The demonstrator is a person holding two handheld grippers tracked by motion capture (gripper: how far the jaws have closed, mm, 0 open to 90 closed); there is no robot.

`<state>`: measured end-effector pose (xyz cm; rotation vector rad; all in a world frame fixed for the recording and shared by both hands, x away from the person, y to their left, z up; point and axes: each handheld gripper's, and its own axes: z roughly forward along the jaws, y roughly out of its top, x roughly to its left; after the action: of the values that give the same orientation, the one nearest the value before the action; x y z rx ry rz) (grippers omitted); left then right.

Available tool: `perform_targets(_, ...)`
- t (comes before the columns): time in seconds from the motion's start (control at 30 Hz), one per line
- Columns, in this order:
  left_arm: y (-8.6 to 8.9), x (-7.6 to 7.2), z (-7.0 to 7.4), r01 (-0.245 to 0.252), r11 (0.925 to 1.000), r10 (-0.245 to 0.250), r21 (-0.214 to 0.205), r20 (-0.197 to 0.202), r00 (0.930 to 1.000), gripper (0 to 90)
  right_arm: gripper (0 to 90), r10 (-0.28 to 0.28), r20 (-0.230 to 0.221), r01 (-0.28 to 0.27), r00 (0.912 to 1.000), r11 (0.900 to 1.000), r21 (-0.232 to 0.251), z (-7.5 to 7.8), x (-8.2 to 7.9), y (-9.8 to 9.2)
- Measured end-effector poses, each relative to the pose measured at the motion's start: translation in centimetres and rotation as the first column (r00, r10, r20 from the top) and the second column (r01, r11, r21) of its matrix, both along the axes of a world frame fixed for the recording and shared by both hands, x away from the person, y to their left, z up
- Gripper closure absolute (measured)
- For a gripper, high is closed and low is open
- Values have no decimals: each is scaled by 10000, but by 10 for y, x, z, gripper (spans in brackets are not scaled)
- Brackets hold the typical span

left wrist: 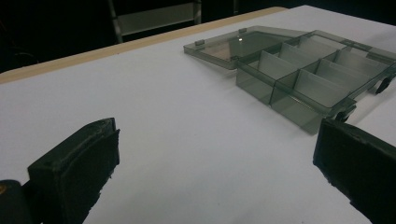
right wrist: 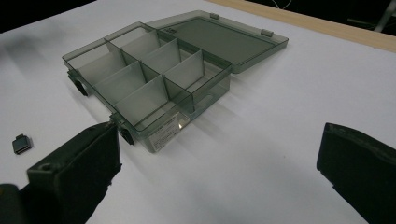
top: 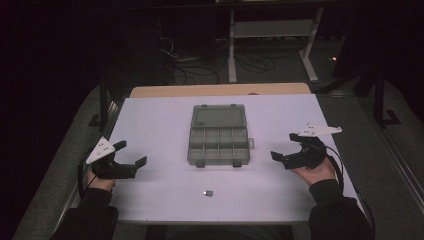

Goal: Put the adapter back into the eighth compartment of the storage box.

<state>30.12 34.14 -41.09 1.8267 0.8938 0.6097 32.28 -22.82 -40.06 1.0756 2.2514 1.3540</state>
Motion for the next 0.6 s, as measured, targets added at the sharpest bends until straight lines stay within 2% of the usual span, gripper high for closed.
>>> perform_targets(0.6,0,0,0,-9,10000,9,8,25,10000,0,0,224,-69,-226,9997,9992,-333,-1,-2,5)
